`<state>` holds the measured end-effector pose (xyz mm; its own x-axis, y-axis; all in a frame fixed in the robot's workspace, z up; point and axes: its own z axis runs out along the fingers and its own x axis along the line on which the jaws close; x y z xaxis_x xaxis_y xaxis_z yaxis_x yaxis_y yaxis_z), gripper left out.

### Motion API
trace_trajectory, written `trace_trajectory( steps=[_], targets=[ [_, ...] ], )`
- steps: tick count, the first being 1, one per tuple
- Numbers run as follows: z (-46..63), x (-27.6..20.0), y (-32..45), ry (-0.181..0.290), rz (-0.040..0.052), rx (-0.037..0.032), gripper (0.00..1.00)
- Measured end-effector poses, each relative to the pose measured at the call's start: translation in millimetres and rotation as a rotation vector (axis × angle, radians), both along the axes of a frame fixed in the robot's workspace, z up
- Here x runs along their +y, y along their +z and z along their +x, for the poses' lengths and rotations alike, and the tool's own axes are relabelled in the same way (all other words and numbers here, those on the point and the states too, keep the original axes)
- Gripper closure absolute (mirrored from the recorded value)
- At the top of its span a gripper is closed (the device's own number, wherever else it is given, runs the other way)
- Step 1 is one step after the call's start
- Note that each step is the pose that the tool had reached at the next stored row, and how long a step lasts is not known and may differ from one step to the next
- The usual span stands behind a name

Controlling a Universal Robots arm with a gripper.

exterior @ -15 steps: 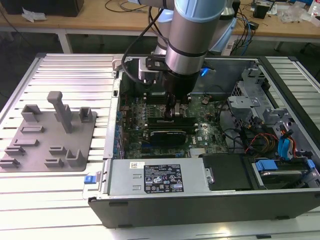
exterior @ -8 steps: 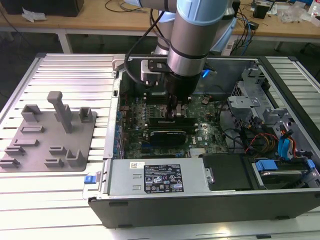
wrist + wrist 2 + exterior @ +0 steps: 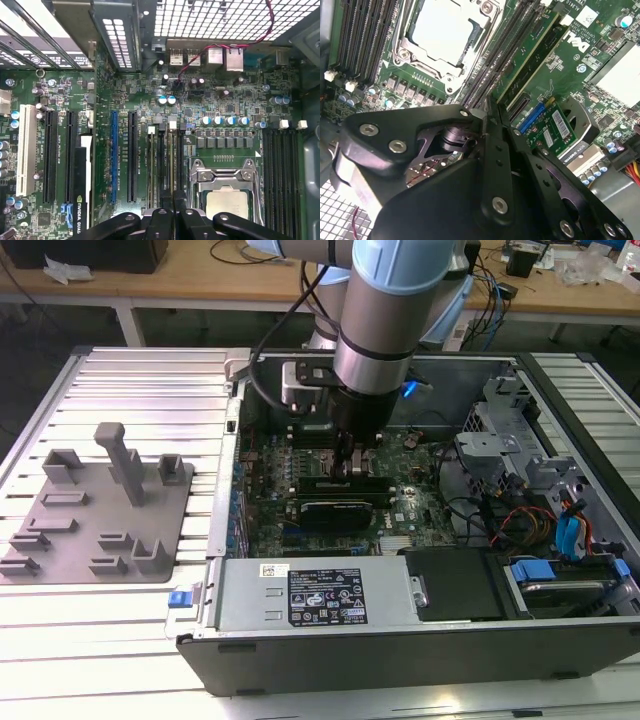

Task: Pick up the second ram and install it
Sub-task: 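Insert the second ram into the second slot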

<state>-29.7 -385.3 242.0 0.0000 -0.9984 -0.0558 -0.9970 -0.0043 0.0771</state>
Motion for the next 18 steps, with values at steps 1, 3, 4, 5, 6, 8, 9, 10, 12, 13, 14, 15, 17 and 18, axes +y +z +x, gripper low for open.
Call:
trace_trajectory(
  steps=[1,3,4,5,6,8,9,10,12,13,14,15,17,18],
  targets=[
    [0.0,0.0,-0.3,0.0,0.0003,-0.0001,0.91],
    [0.0,0.4,-0.9,0.0,0.0029,-0.0002,0.91],
    [0.0,0.5,-1.0,0.0,0.0028,0.0,0.91],
    [0.0,0.7,-1.6,0.0,0.0031,-0.0001,0.91],
    [0.0,0.7,-2.0,0.0,0.0028,0.0,0.91],
    [0.0,0.7,-2.2,0.0,0.0028,0.0,0.91],
    [-0.1,0.7,-2.4,0.0,0.0028,-0.0003,0.91],
    [-0.3,0.7,-2.5,0.0,0.0028,-0.0004,0.91],
    [-0.5,0.8,-3.0,0.0,0.0029,-0.0009,0.91],
    [-0.6,0.8,-3.1,0.0,0.0027,-0.0008,0.91],
    [-0.6,0.8,-3.3,0.0,0.0027,-0.0009,0.91],
    [-0.6,0.8,-3.4,0.0,0.0028,-0.0009,0.91],
    [-0.7,1.2,-4.0,0.0,0.003,-0.001,0.91],
    [-0.7,1.3,-4.1,0.0,0.0027,-0.0009,0.91]
  ],
)
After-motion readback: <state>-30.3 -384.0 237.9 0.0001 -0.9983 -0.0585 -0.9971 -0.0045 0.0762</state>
